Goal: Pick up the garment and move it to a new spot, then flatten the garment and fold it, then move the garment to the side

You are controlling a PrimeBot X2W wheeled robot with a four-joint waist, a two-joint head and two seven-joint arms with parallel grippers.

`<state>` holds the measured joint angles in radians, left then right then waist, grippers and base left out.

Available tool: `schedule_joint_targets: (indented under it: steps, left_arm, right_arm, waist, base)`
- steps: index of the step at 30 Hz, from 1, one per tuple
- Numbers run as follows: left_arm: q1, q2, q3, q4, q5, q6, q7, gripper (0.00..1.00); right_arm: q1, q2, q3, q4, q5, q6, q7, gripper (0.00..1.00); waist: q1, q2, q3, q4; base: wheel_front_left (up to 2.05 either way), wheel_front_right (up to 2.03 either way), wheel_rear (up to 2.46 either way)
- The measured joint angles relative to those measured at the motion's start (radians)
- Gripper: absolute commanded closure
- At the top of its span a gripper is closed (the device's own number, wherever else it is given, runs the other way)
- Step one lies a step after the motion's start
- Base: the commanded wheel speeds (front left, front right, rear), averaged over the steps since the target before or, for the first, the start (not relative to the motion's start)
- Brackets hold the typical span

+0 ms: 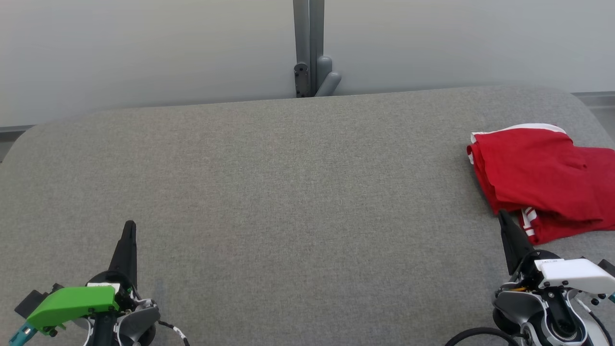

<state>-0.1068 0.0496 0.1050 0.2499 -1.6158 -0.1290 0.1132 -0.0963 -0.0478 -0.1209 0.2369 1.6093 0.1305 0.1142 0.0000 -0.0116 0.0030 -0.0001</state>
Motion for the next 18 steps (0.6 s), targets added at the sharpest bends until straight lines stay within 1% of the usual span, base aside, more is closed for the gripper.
schedule_joint_targets:
  steps: [18]
  left_arm:
    - [0.0,0.0,0.0,0.0,0.0,0.0,0.0,1.0]
  right_arm:
    - [0.0,0.0,0.0,0.0,0.0,0.0,0.0,1.0]
  waist:
    - [0.0,0.0,0.0,0.0]
  base:
    - [0.0,0.0,0.0]
